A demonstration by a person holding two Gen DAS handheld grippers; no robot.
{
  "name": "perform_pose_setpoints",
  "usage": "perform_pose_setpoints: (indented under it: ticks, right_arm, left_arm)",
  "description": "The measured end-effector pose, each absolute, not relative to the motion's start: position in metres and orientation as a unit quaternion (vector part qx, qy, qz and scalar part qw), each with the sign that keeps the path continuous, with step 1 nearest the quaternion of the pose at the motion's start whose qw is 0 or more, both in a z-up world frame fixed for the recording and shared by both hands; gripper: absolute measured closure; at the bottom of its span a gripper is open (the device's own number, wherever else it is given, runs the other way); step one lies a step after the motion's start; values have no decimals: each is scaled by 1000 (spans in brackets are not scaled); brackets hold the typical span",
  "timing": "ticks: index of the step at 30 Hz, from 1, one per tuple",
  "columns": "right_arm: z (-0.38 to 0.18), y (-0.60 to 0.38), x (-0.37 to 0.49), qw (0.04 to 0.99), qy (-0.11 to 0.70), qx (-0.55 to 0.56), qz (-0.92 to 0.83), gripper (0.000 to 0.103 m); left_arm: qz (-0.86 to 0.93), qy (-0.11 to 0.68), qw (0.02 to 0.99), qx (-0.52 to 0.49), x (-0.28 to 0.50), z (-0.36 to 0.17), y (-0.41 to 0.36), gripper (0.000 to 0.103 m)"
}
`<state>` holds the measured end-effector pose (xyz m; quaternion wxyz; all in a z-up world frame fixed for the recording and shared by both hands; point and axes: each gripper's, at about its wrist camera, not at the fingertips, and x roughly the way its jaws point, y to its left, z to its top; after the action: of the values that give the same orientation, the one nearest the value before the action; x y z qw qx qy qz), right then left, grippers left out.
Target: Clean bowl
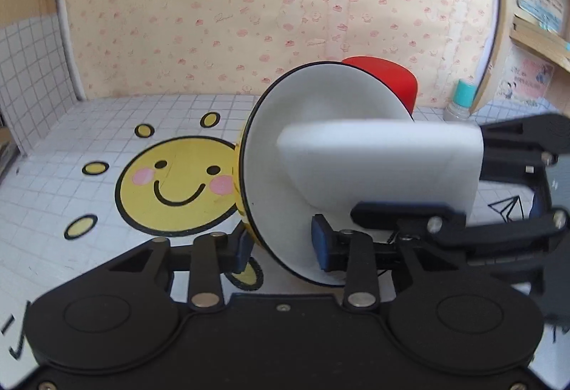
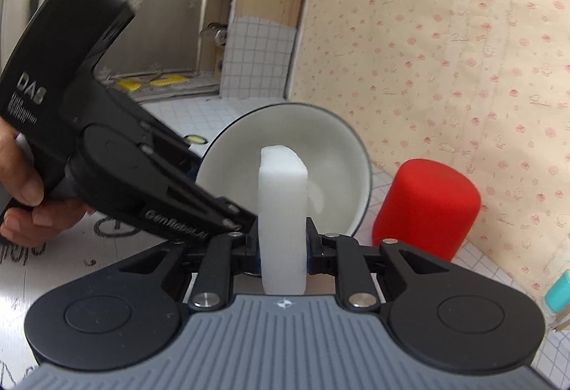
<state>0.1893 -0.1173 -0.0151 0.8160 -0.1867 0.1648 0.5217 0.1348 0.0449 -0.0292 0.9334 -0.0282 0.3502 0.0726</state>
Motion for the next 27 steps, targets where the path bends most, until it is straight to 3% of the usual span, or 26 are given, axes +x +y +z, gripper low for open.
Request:
perform_pose_setpoints:
  ticks: [4, 11, 16, 22, 27]
  right_arm:
    - [-12, -120, 190, 819, 158, -175, 522, 73]
    - [-3, -125, 188, 829, 122, -151, 525, 81]
    - [-1, -126, 188, 836, 102, -156, 517, 81]
    - [-14, -109, 183, 795, 148, -197, 554, 81]
    - [-4, -121, 185, 815, 118, -151, 548, 81]
  left_arm:
    - [78, 354, 932, 7, 130, -27, 41, 71]
    - [75, 366, 928, 19, 126, -22, 43, 71]
    - [83, 364, 927, 31, 127, -22, 40, 71]
    - [89, 364, 926, 40, 128, -22, 37, 71]
    - [87, 365, 927, 31, 127, -23, 40, 71]
